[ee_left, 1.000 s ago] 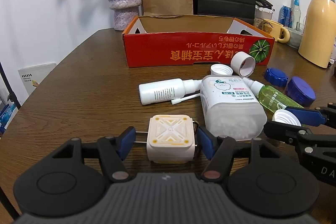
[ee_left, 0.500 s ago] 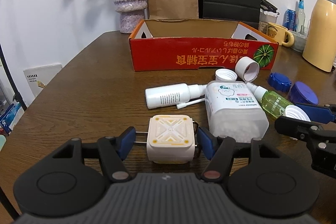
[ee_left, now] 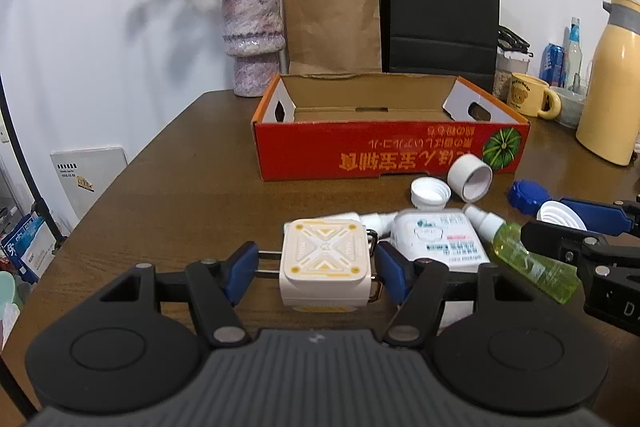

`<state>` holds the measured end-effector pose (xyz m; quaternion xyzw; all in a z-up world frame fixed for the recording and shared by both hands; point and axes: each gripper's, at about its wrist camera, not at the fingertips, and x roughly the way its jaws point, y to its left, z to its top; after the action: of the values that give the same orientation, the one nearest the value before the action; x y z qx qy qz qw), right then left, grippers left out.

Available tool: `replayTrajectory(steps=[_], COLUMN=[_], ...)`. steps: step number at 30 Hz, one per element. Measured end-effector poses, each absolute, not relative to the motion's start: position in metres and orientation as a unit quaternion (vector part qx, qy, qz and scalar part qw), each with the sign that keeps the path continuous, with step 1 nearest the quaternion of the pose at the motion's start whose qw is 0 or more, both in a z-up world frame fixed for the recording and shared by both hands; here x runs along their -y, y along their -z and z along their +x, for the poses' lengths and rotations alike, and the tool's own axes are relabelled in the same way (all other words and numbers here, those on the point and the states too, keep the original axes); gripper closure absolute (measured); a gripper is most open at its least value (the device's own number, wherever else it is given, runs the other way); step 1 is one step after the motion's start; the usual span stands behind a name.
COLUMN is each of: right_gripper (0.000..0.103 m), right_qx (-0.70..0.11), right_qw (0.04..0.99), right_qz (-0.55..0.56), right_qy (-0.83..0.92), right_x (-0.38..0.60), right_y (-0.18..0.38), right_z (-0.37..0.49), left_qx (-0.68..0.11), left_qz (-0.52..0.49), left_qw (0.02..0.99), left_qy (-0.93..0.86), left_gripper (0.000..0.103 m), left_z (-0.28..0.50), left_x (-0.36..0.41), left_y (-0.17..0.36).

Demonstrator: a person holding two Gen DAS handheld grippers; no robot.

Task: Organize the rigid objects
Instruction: 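Carry the white cap and cream plug adapter over the cardboard box with both grippers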

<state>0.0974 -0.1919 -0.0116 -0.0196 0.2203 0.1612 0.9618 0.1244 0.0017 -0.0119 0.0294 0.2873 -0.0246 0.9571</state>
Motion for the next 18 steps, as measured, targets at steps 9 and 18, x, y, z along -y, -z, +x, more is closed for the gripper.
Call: replayTrajectory(steps=[9, 18], right_gripper=[0.063, 0.063], right_qx=[-0.195, -0.180], right_qw=[0.968, 0.973], right_qz=[-0.024, -0.026], right_qy=[-0.153, -0.145], right_x=[0.192, 0.191], right_y=[-0.006, -0.018], right_z=[0.116, 0.141], left_qx=[-0.269, -0.250], left_qz=[0.024, 0.022], left_qw=[0.963, 0.968], left_qy=[0.027, 0.033], left_gripper=[0.037, 0.037], left_z=[0.137, 0.159], left_x=[0.000, 0.006], left_y=[-0.005, -0.020])
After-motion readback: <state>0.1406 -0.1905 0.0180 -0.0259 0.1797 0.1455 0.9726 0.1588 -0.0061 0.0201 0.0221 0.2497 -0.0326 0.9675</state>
